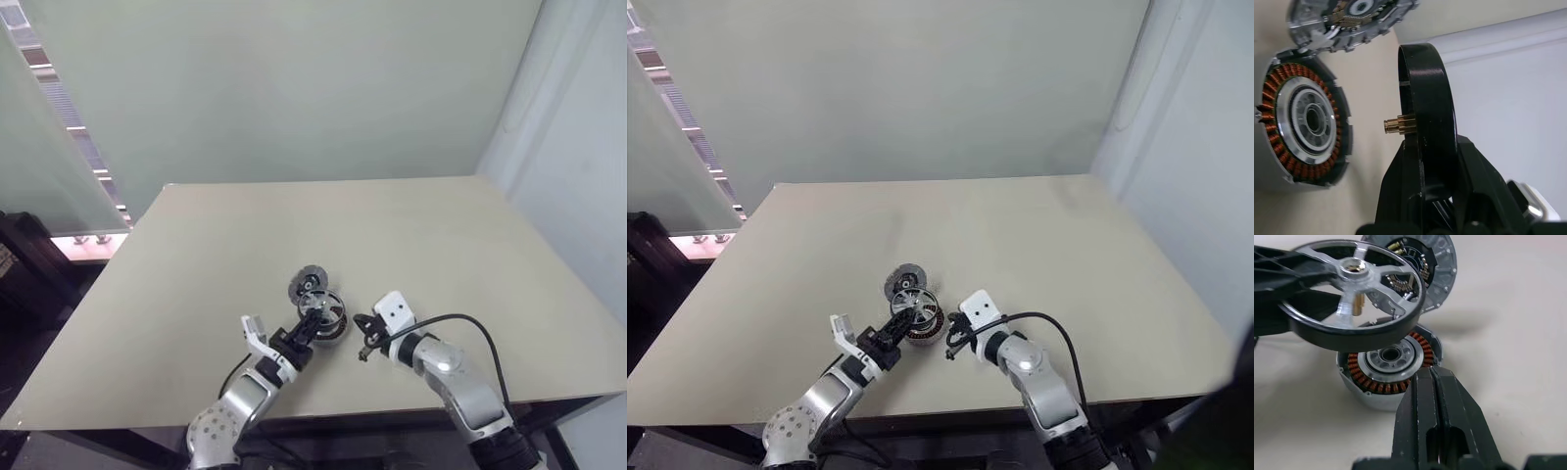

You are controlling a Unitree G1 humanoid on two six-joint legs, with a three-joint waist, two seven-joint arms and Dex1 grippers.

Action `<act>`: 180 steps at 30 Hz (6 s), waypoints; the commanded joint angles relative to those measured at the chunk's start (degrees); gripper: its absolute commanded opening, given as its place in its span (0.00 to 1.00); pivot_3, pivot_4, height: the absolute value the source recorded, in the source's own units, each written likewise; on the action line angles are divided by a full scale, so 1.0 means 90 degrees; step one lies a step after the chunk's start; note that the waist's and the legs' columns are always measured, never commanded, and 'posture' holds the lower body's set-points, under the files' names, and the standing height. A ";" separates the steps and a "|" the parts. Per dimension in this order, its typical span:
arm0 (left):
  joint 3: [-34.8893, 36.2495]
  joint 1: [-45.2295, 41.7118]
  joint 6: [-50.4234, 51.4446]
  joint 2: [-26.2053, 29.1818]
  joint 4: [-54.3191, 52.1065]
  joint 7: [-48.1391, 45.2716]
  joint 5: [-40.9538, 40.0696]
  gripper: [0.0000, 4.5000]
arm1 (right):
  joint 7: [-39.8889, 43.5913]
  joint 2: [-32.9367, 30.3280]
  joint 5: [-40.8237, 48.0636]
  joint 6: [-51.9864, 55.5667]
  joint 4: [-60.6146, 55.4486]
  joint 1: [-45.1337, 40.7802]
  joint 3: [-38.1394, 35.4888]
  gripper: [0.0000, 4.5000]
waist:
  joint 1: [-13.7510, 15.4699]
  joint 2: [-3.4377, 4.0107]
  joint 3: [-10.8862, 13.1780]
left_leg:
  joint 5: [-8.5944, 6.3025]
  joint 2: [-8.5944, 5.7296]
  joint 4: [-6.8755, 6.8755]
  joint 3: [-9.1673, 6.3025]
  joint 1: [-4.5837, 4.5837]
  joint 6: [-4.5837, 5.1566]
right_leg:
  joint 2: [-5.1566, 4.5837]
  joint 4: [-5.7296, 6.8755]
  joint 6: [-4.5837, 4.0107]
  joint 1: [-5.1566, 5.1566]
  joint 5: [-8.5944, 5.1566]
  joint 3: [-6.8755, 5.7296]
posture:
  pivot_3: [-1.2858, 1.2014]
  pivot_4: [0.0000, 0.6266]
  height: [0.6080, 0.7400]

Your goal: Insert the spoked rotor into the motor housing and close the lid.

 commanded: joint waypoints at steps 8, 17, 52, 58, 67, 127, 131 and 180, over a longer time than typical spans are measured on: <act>0.0012 -0.0710 -0.0335 -0.0231 0.0942 -0.0253 0.0667 0.07 | -0.0178 -0.0056 0.0030 0.0115 -0.0615 0.0124 -0.0173 0.00 | 0.0001 -0.0002 0.0000 | 0.0000 0.0000 0.0000 0.0000 -0.0001 0.0000 | 0.0000 -0.0001 0.0001 0.0000 0.0000 -0.0001 | 0.52 0.00 1.00; 0.0039 -0.0865 -0.0350 -0.0264 0.1285 -0.0294 0.0989 0.07 | -0.0269 -0.0099 0.0043 0.0179 -0.0757 0.0239 -0.0219 0.00 | -0.0001 -0.0002 0.0001 | 0.0000 0.0000 -0.0001 -0.0001 -0.0001 0.0000 | 0.0000 -0.0002 0.0001 0.0000 0.0001 -0.0001 | 0.52 0.00 1.00; 0.0255 -0.0850 0.2361 0.1030 -0.1576 0.1732 0.0315 0.74 | -0.0259 -0.0025 0.0044 0.0005 -0.0335 0.0028 -0.0151 0.00 | 0.0024 -0.0009 0.0005 | 0.0033 -0.0003 0.0001 -0.0006 -0.0070 -0.0043 | -0.0002 0.0018 0.0002 -0.0079 0.0004 0.0010 | 0.52 0.00 1.00; 0.0414 -0.0440 0.2832 0.1508 -0.2030 0.2030 -0.0280 0.74 | -0.0203 -0.0049 0.0039 -0.0051 -0.0214 -0.0052 -0.0151 0.00 | 0.0026 -0.0009 0.0004 | 0.0034 -0.0003 0.0001 -0.0006 -0.0067 -0.0044 | -0.0001 0.0027 0.0001 -0.0081 0.0004 0.0009 | 0.52 0.00 1.00; -0.0029 0.0258 0.1649 0.2791 -0.2746 0.0400 0.0843 0.74 | -0.0155 0.0314 0.0301 -0.0182 -0.0083 -0.0228 -0.0225 0.00 | 0.0023 -0.0007 0.0005 | 0.0037 -0.0001 -0.0003 0.0001 -0.0058 -0.0047 | 0.0002 0.0038 -0.0006 -0.0078 0.0006 0.0006 | 0.52 0.00 1.00; -0.0827 0.0748 -0.1839 0.3602 -0.1560 -0.2290 0.4906 0.06 | 0.2921 -0.1037 -0.2617 -0.0193 0.1287 -0.3342 0.3098 1.00 | -0.0035 0.0004 0.0008 | 0.0053 0.0012 -0.0018 -0.0008 -0.0018 -0.0037 | 0.0010 0.0039 -0.0045 -0.0065 0.0032 -0.0006 | 0.52 0.00 1.00; -0.0799 0.0733 -0.1751 0.3602 -0.1601 -0.2226 0.4894 0.00 | 0.3015 -0.0956 -0.2852 -0.0192 0.1484 -0.3450 0.3173 1.00 | -0.0037 0.0005 0.0008 | 0.0053 0.0012 -0.0017 -0.0007 -0.0017 -0.0038 | 0.0009 0.0040 -0.0045 -0.0065 0.0033 -0.0004 | 0.52 0.00 1.00; -0.1072 0.0710 -0.1965 0.3388 -0.1269 -0.2239 0.5261 0.00 | 0.3959 -0.0175 -0.3560 0.0628 0.1491 -0.3571 0.2937 0.02 | -0.0037 0.0006 0.0004 | 0.0054 0.0009 -0.0030 -0.0009 -0.0015 -0.0041 | 0.0009 0.0047 -0.0047 -0.0073 0.0034 -0.0002 | 0.52 0.00 1.00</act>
